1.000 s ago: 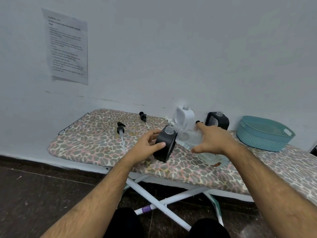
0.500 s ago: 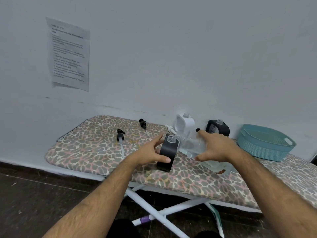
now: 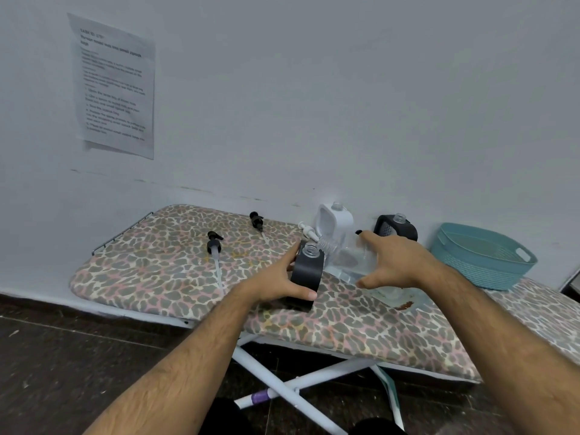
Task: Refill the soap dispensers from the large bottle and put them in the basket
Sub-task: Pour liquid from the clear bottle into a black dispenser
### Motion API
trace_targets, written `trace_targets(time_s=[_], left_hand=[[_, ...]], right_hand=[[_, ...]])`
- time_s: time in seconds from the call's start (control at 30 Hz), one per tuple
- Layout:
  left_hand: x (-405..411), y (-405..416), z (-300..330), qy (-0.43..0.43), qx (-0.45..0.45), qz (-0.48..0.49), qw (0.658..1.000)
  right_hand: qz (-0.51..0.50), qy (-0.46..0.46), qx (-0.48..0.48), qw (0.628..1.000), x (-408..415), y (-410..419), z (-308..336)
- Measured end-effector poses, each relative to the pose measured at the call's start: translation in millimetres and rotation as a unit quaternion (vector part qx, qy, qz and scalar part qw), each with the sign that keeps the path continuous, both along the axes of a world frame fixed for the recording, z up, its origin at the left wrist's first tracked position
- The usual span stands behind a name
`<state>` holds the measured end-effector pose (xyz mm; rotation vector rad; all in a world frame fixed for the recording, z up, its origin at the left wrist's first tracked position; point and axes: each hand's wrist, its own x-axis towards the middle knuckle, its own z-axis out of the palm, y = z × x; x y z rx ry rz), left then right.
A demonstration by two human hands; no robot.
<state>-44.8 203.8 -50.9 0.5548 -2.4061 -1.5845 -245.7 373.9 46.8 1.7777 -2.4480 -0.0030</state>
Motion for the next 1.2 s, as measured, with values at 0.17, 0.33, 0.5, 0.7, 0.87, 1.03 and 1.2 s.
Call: trace_targets(time_s=[0.17, 0.33, 0.5, 0.7, 0.87, 1.03, 1.2], left_hand=[[-4.3, -2.4, -6.5, 0.029, -0.009, 0.003, 1.000], [-4.5, -2.9, -10.6, 0.043, -0.010, 0.006, 0.999], [-7.5, -1.2, -12.4, 0.047, -0.024, 0.006, 0.999], [-7.0, 2.0, -10.3, 0.054, -0.043, 0.014, 0.998], [-9.9, 5.5, -9.2, 0.054, -0.058, 0.016, 0.997], [-10.8, 8.7, -4.1, 0.044, -0.059, 0.023, 0.997], [-9.2, 11.3, -3.2, 0.045, -0.060, 0.023, 0.997]], right_hand=[[0.000, 0.011, 0.008, 1.000, -4.6, -1.2, 3.8], [0.010, 0.020, 0.011, 1.000, -5.0, -3.9, 8.3], [0.010, 0.039, 0.017, 0.999, -7.7, -2.2, 9.4], [0.008, 0.049, 0.027, 0.998, -8.4, -1.5, 13.8], [0.009, 0.062, 0.033, 0.997, -11.6, 2.3, 13.0], [0.011, 0.071, 0.028, 0.997, -11.7, 4.5, 14.7], [0.014, 0.075, 0.032, 0.997, -9.1, 5.3, 15.1]])
